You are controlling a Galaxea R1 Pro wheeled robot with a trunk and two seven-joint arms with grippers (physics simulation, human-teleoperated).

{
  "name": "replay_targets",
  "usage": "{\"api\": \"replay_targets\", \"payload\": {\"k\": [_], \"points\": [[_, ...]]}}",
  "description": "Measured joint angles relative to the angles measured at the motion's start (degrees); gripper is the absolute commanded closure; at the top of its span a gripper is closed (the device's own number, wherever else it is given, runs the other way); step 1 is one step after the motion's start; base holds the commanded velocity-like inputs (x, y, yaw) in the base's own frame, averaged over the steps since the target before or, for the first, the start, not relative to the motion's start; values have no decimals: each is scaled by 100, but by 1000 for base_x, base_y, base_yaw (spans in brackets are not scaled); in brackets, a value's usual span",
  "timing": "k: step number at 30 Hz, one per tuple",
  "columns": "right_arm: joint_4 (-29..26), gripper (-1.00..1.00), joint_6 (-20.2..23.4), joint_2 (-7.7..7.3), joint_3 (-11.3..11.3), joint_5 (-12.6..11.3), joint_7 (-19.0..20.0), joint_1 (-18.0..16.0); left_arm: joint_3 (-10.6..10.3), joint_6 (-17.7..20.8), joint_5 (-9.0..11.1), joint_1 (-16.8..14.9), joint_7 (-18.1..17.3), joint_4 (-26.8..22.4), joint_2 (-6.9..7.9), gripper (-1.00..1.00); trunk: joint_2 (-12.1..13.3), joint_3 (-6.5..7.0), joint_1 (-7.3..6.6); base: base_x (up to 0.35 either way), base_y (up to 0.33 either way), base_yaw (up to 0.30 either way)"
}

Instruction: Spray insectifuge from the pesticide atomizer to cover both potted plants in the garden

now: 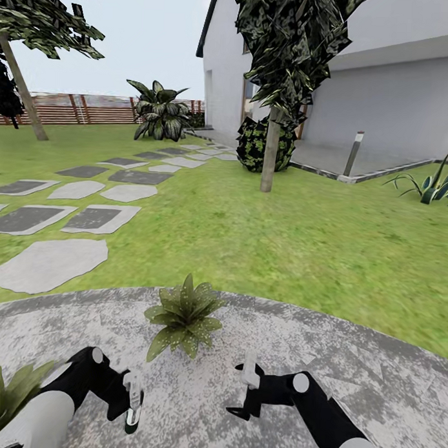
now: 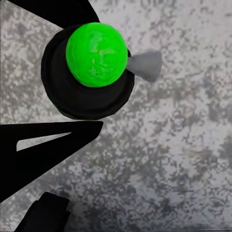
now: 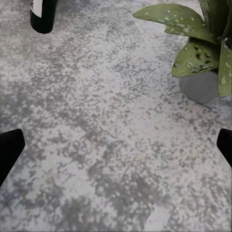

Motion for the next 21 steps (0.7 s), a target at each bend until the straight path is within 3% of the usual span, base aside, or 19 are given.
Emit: {"api": "replay_targets", "payload": {"k": [2, 3, 5, 7, 10, 14, 18, 21], "points": [[-10, -100, 3, 28, 8, -2, 12, 0, -7, -180, -2, 36, 0, 0, -79, 100, 0, 0, 0, 0, 0, 0], [-16, 100, 3, 65, 10, -2, 12, 0, -11, -242, -3, 50, 2, -1, -145, 100, 0, 0, 0, 0, 0, 0], [-40, 100, -2, 150, 15, -16, 21, 0, -13, -310, -4, 63, 9, -2, -477, 100, 0, 0, 0, 0, 0, 0], [-79, 100, -2, 265, 17, -14, 90, 0, -22, -315, -21, 66, 10, 6, -614, 100, 0, 0, 0, 0, 0, 0], [-96, 100, -6, 411, 17, -7, 152, 0, -56, -323, -45, 68, 10, 10, -763, 100, 0, 0, 0, 0, 0, 0], [-109, 100, -6, 548, 17, 3, 161, 0, -370, -324, -15, 66, 10, 10, -857, 100, 0, 0, 0, 0, 0, 0], [-193, 100, -6, 578, 17, 4, 161, 0, -437, -324, -6, 60, 28, 3, -1049, 100, 0, 0, 0, 0, 0, 0], [-220, 100, -3, 581, 17, 4, 161, 0, -445, -324, 3, 59, 266, 7, -1130, 100, 0, 0, 0, 0, 0, 0]]}}
